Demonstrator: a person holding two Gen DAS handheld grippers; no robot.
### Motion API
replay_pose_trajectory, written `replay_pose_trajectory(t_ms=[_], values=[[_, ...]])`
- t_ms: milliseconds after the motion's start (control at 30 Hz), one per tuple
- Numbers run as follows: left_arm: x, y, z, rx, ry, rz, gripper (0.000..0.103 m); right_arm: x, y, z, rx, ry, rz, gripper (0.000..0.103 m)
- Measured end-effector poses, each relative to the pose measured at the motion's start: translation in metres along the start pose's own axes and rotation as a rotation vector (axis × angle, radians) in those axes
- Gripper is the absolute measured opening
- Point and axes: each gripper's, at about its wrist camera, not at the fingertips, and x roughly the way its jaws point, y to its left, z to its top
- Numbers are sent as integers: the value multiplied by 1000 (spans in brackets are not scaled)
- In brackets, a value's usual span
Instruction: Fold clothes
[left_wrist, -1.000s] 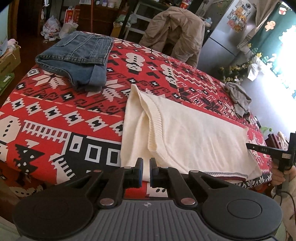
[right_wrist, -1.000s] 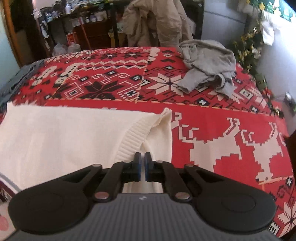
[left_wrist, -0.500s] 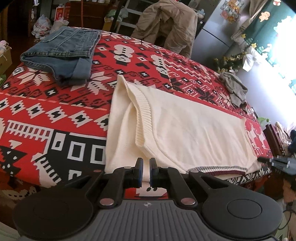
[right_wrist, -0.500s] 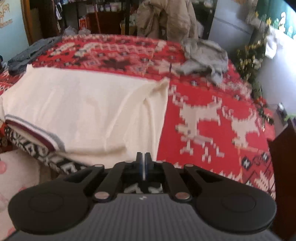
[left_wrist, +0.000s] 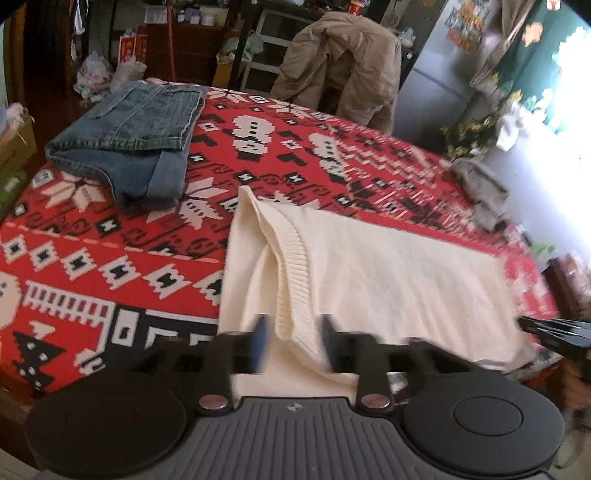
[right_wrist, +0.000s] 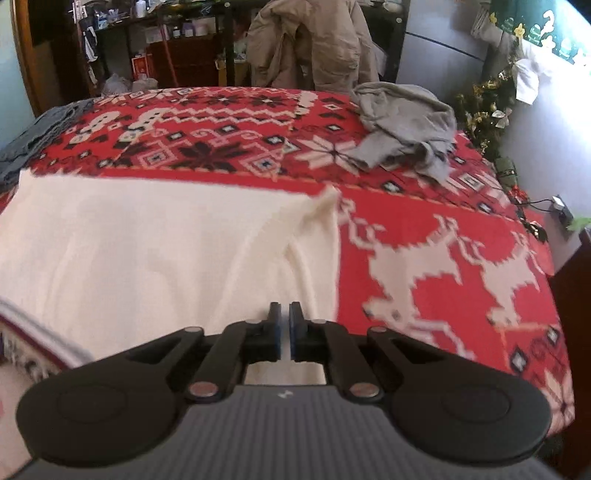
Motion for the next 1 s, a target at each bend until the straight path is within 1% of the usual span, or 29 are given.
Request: replay_pose_trajectory(t_ms=[100,133,167,200,233,300,333,367,433,467,500,533,567,600,633,667,700,733,767,833,933,1000], values=[[8,-7,2,42,21,20,49,-20,-6,-19,3,10,-6,4],[10,-9,3,47,26,21,50,-28,-6,-24,10,11,-8,11],[11,-10,4,47,28,22,54,-36,-5,-28,17,9,-11,14],[13,-12,4,47,28,26,59,-43,-4,-31,23,3,-12,22],[14,-14,5,50,24,28,60,-52,-2,-33,27,-10,-9,28],[15,-19,5,65,16,26,60,-66,3,-34,36,-33,1,32],[15,-23,4,79,14,29,61,-71,6,-33,39,-43,9,37],[16,-27,4,100,14,35,64,-74,10,-31,39,-50,19,41],[16,-35,1,146,-1,45,67,-81,18,-26,38,-63,39,51],[15,-38,-1,167,-17,48,70,-84,22,-23,33,-70,46,53],[13,-40,-4,180,-41,48,72,-85,27,-21,21,-76,48,60],[11,-41,-7,187,-73,44,73,-87,32,-18,10,-84,48,70],[8,-42,-10,189,-106,38,78,-88,37,-16,2,-93,46,76],[6,-42,-13,186,-142,19,85,-89,40,-14,3,-104,49,92],[5,-41,-16,181,-177,-11,87,-90,43,-12,8,-118,58,100],[3,-40,-19,179,-211,-52,87,-90,45,-10,15,-131,67,102],[3,-38,-21,175,-231,-91,91,-90,46,-9,25,-139,74,102],[3,-36,-22,166,-239,-120,95,-90,47,-8,33,-142,75,102],[4,-35,-22,156,-239,-128,97,-89,49,-7,36,-140,69,102],[6,-38,-22,154,-233,-94,97,-85,54,-6,28,-142,50,102],[9,-43,-23,179,-219,-65,98,-82,59,-8,35,-174,90,102],[12,-44,-26,187,-187,-59,98,-81,64,-9,43,-192,103,102]])
